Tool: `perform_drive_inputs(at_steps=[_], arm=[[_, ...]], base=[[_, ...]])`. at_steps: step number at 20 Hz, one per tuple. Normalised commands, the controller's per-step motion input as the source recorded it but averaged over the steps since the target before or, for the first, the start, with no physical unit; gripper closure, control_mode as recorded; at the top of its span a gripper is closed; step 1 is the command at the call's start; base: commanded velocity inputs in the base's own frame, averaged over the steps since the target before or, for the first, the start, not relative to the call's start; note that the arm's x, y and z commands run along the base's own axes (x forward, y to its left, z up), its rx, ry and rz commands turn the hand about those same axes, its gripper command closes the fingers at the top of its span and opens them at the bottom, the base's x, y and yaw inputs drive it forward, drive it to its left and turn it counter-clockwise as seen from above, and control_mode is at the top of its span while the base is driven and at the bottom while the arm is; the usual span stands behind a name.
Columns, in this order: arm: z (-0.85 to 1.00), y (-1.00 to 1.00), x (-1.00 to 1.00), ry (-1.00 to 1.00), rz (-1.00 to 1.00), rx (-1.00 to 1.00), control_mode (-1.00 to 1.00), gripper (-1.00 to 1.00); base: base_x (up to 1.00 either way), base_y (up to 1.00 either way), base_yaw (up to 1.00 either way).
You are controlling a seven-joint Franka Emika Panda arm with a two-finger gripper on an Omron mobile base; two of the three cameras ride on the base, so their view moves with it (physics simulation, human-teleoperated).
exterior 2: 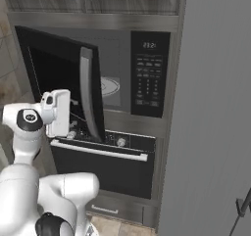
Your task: Place the microwavable item in the microwave. Then, close the microwave door and press the start button.
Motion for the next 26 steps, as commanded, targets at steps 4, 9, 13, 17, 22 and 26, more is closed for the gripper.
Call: perform_drive_inputs(at_steps=[4, 9, 13, 17, 22, 26], arm=[[0.18, -0.18, 0.57, -0.04, 0.08, 0.03, -1.00, -1.00], [0.30, -0.04, 0.51, 0.00, 0.05, 0.03, -1.00, -1.00], [0.07, -0.08, 0.58, 0.00, 0.06, 0.04, -1.00, -1.00], [0.00, -0.10, 0.61, 0.00, 0.08, 0.06, -1.00, -1.00], [-0.08, -0.01, 0.62, 0.00, 0.09, 0.06, -1.00, -1.00], [-0.05, 0.00, 0.53, 0.00, 0.08, 0.05, -1.00, -1.00]], base=[[0.00, 0.00, 0.00], [0.00, 0.00, 0.00], [0.00, 0.00, 0.00], [0.00, 0.00, 0.00], [0.00, 0.00, 0.00], [0.00, 0.00, 0.00]])
